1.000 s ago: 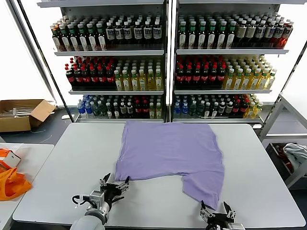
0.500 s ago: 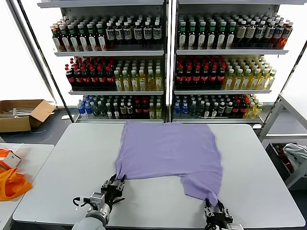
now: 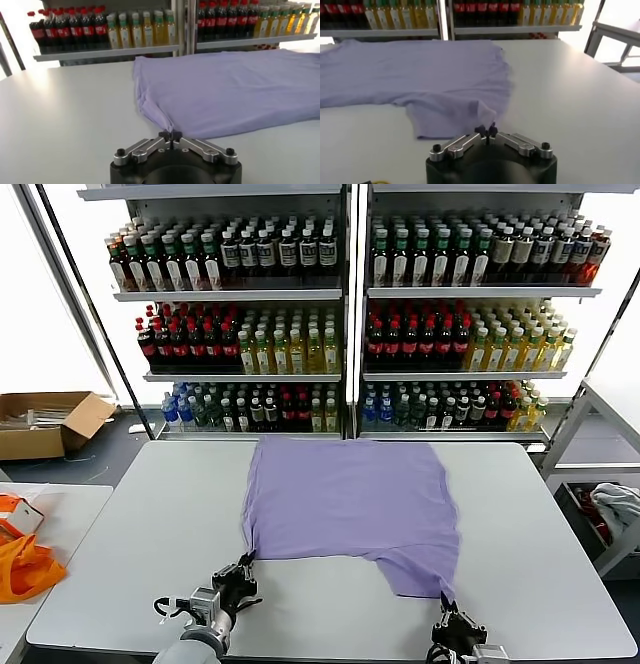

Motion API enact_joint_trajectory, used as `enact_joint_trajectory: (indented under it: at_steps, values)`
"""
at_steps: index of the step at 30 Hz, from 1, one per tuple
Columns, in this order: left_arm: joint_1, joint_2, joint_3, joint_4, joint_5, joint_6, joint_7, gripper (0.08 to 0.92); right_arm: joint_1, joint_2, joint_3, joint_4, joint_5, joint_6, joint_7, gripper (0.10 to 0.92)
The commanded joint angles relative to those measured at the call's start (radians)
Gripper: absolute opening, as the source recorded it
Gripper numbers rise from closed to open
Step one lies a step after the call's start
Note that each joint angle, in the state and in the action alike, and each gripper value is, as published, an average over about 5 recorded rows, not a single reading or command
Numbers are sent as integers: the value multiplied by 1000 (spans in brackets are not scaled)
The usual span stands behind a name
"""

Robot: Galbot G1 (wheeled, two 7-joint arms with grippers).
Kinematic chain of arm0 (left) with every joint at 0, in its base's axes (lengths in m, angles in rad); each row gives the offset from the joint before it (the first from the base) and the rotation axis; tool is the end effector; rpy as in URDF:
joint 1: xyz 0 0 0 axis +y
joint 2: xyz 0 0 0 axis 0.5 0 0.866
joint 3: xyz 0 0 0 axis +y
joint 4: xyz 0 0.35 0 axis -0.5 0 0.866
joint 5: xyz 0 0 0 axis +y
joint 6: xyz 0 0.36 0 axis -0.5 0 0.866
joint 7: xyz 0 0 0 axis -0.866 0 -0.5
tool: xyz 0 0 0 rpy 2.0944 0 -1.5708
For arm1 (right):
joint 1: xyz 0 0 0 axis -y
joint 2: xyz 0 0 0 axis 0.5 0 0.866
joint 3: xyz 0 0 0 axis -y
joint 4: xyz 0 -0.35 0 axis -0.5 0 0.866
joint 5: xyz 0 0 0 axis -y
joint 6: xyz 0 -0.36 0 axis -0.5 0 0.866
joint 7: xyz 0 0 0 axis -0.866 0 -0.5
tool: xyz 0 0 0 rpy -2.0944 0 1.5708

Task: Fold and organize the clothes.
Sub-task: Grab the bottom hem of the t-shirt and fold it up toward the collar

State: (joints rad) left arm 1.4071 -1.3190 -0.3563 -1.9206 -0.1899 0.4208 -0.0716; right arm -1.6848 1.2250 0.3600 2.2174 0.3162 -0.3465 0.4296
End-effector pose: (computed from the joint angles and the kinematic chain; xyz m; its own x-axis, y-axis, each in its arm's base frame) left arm 0.2299 0.0019 -0.3360 -0.8778 0.1481 0.4555 0.1739 0.9846 0.0151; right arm 0.1438 -0.0011 -0.2821 -0.9107 0.0745 0.4063 0.0686 0.9972 -0.0292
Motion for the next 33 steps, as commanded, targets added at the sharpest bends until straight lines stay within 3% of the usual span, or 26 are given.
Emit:
enact_joint_trajectory:
  at_steps: [1, 15, 33]
  values:
    - [-9, -8, -1, -18, -11, -70, 6, 84, 37, 18, 9, 11, -82, 55, -61, 107]
    - [-97, -36, -1, 38, -95, -157, -10, 84, 142, 52, 25, -57, -92, 96, -104, 107]
    - [-231, -30, -6, 103, -176, -163, -46, 84, 383, 73, 34, -145, -3, 45, -62, 107]
